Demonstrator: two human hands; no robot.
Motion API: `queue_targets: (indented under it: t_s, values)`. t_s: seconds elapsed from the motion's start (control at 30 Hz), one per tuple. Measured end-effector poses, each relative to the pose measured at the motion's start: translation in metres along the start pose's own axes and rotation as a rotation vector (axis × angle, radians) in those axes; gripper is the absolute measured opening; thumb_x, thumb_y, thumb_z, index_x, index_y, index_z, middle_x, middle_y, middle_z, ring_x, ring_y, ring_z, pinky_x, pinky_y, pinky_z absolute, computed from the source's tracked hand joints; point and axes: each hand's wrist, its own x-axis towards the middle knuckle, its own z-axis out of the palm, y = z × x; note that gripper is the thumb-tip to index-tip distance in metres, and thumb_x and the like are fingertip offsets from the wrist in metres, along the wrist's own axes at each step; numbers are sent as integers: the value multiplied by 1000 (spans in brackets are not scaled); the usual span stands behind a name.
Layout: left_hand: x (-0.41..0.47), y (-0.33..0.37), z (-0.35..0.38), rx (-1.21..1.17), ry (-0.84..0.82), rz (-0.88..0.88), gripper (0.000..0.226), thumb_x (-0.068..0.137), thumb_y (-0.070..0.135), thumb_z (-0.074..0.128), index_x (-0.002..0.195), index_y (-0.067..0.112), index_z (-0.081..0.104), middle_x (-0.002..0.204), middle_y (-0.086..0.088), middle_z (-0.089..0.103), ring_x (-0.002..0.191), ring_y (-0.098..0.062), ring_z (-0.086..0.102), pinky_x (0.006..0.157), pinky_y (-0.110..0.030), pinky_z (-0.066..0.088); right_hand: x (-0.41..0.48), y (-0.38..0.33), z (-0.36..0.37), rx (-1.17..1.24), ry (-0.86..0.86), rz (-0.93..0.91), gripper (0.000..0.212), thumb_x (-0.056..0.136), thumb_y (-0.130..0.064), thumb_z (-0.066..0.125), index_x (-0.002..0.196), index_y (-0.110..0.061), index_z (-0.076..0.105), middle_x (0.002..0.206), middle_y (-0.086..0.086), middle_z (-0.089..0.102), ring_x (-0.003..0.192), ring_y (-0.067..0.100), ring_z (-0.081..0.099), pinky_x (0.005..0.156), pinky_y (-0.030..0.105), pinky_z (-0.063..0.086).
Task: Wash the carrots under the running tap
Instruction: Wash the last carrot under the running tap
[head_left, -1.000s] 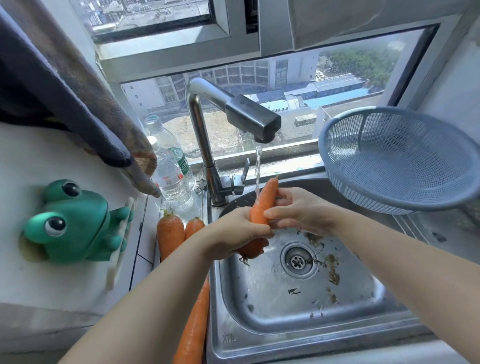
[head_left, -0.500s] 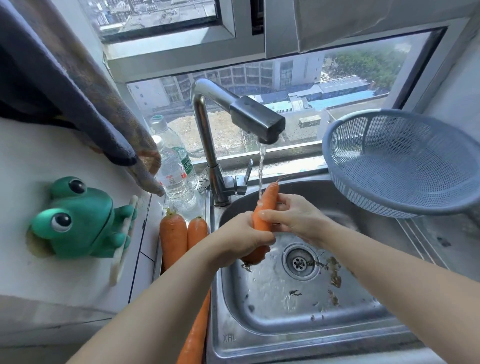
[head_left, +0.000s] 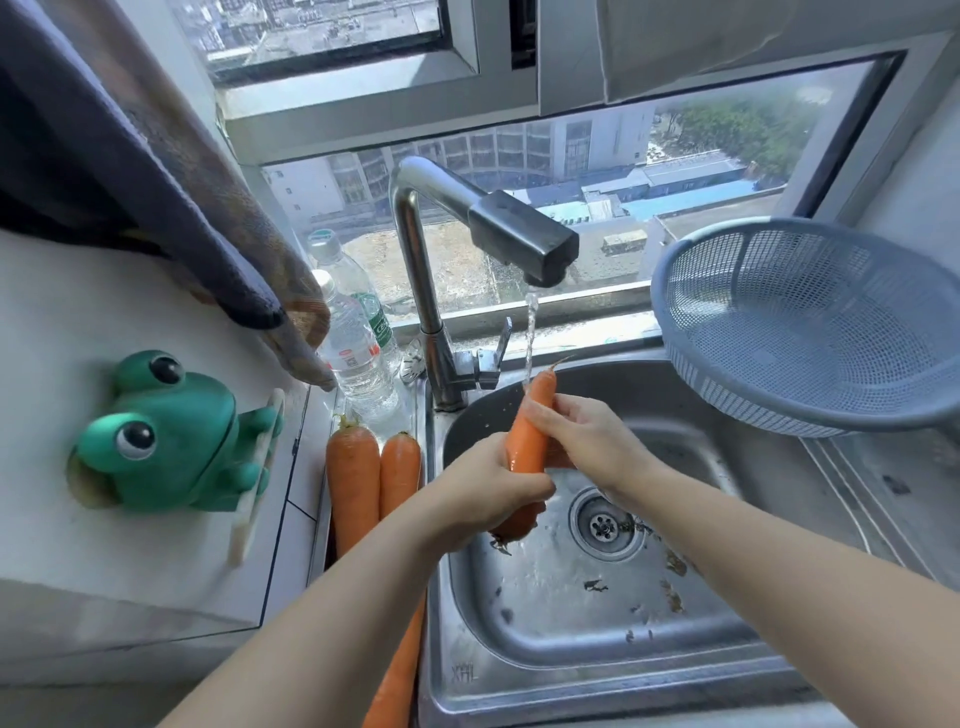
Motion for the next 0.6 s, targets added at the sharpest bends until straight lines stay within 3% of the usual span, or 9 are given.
queue_targets:
  t_s: [0.1,0.2,0.3,0.37,0.5,0.6]
  values:
    - [-1,-7,-2,-46,-5,-31,17,86,-5,56,87,11,55,73,-12,50,69,-26,51,69,-41,45,0,2,3,31,29,59,30,99,-30,49,101,-5,65,100,14,70,89,24,69,79,34,59]
    - [-2,-12,-5,-53,-18,-34,16,86,-5,56,96,7,56,82,-16,53,66,-21,54,67,-38,47,-3,6,4,-1,-109,97,23,92,-23,61,111,-10,58,108,11,69,98,22,69,88,37,56]
    - [-2,-17,-4,-73,-26,-15,19,84,-6,54,95,9,57,80,-14,51,64,-18,53,62,-33,47,-4,12,3,-98,-170,106,56,80,-17,77,127,-14,48,116,7,67,104,18,67,95,37,53]
    - [-1,-20,-2,-16,0,6,21,80,-3,56,94,13,57,73,-9,52,65,-23,51,62,-36,45,-3,17,5,-141,-106,97,56,80,-25,77,127,-17,47,116,5,66,104,17,66,95,37,52]
    - [0,-25,10,106,53,28,17,70,7,59,85,16,55,59,1,52,57,-18,49,60,-33,42,1,28,21,-150,142,96,38,92,-33,61,122,-13,50,111,1,63,101,13,63,92,33,51]
    - [-3,-29,14,75,89,25,16,71,7,59,86,11,56,63,-6,54,59,-20,49,61,-36,41,3,33,37,-53,203,121,42,94,-32,56,131,-14,46,117,2,61,107,17,60,96,39,49]
